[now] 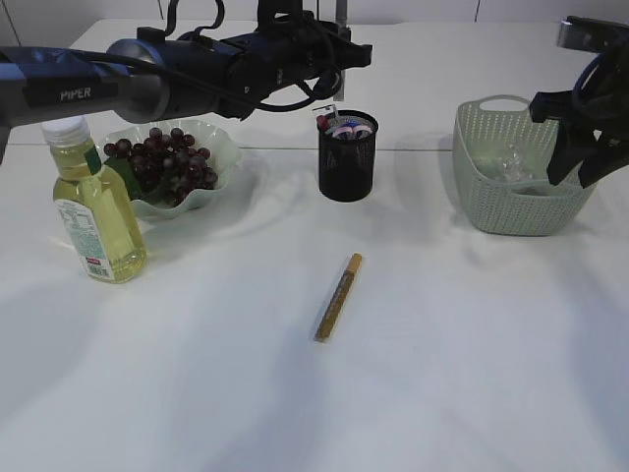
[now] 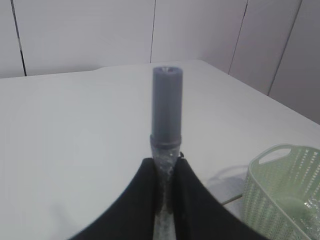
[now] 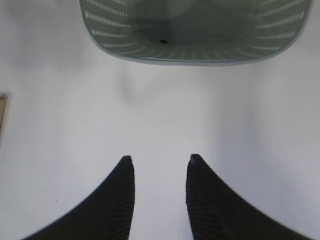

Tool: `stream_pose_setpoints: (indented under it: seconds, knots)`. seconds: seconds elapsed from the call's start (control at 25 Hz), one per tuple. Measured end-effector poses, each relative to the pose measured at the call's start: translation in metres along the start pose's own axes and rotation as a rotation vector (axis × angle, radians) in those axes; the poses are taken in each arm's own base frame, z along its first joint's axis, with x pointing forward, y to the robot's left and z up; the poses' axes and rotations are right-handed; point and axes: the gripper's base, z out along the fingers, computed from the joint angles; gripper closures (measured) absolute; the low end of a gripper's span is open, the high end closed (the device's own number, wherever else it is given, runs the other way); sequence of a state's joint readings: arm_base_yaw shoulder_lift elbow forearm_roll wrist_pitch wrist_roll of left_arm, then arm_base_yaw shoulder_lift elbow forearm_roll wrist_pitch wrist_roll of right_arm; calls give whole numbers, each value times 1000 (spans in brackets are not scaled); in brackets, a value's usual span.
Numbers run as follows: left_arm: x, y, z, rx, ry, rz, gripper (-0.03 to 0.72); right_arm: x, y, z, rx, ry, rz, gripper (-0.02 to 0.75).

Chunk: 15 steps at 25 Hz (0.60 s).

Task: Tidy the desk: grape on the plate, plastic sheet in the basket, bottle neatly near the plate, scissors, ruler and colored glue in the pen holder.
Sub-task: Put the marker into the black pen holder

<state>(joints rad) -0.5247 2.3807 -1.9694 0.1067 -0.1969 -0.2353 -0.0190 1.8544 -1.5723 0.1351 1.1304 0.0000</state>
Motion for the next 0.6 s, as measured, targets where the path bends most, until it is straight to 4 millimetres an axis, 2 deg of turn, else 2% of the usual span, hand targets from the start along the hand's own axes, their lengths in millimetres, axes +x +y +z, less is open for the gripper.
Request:
stream_pose_setpoints:
  seconds: [0.6]
  knots:
    - [0,0,0,0,0,0,591,0,0,0,0,0,0,446]
